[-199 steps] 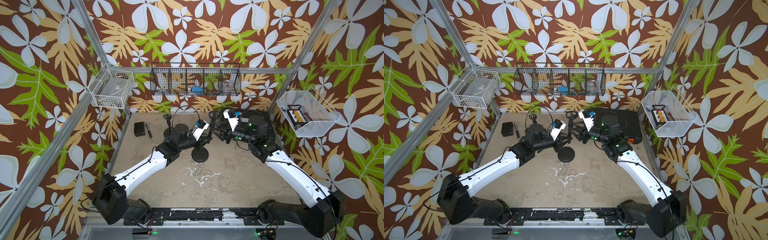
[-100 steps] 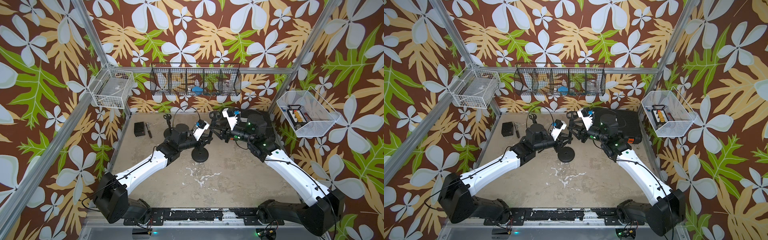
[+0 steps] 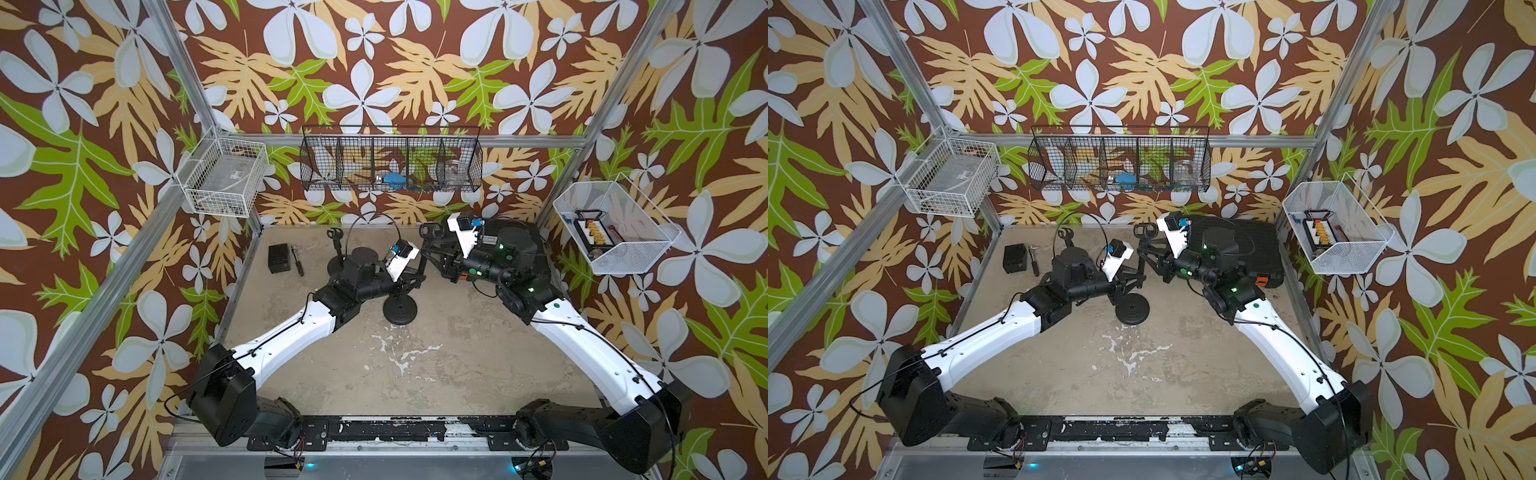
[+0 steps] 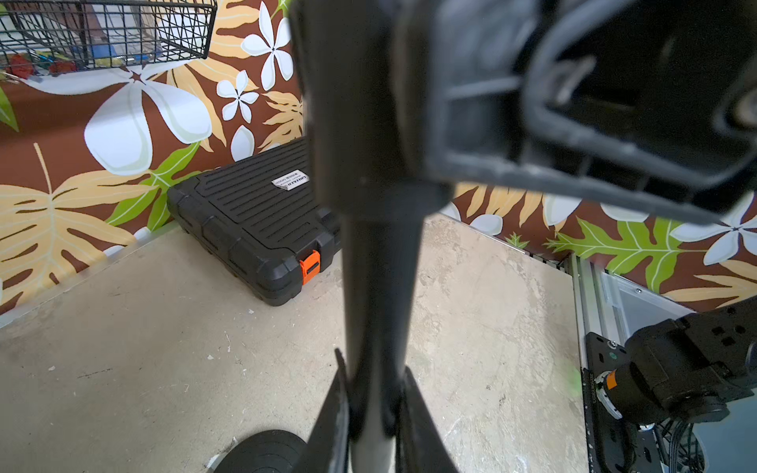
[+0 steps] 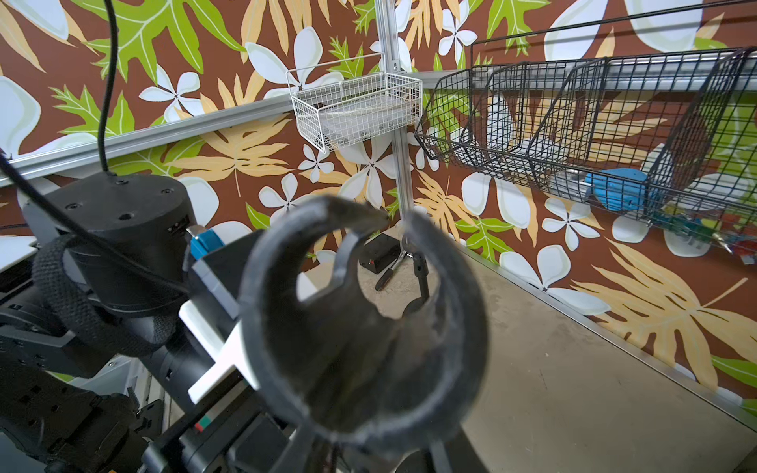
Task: Assemble a microphone stand
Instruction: Adjust the microphone stand pole, then hold the microphone stand pole at the microphone stand base.
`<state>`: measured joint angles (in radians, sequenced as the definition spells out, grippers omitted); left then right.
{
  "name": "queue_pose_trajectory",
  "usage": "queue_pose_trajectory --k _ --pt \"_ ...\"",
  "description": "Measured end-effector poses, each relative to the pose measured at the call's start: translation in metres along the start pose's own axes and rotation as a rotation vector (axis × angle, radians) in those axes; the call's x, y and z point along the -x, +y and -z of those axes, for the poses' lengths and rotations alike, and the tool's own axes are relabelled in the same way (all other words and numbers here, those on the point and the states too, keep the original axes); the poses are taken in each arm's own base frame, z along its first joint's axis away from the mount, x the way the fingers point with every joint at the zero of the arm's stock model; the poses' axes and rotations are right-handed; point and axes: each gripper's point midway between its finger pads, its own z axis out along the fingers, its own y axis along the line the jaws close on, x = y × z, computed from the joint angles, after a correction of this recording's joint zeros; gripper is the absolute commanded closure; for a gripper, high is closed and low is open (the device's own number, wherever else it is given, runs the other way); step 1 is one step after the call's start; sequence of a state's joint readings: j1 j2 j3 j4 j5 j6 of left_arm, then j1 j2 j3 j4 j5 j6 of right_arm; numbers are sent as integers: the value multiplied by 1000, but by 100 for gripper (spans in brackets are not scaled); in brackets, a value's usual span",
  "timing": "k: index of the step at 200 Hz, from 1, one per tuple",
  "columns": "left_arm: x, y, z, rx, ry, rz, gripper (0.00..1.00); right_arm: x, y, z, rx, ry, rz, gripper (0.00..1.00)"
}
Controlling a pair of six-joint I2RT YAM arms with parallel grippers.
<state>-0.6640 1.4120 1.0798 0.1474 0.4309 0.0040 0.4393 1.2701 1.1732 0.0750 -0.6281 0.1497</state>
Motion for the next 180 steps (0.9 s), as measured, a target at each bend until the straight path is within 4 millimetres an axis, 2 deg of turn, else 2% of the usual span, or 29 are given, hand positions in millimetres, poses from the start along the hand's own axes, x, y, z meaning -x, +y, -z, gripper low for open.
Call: queue_pose_trajectory --k 15,37,58,69,81,108,133,158,180 --pt "0 0 0 1 -1 0 91 1 1 0 4 -1 -7 79" --pt "-1 1 0 4 1 0 75 0 1 -1 6 1 -7 84" --pt "-3 1 -1 5 0 5 53 -4 0 0 -3 4 -4 87" --pt "-5 2 -1 9 0 10 47 -7 -1 1 -8 7 -7 87" --pt "-7 3 0 18 2 31 42 -10 -2 1 -12 7 -8 89" --pt "-14 8 10 69 -14 66 39 -19 -2 4 -22 -12 4 91" --pt "-38 13 25 128 -13 131 35 -41 -5 8 -39 -30 10 92" --pt "-75 28 33 228 31 221 34 -64 -4 8 -47 -52 8 95" --pt "-110 45 38 314 79 318 34 -74 0 6 -55 -85 30 95"
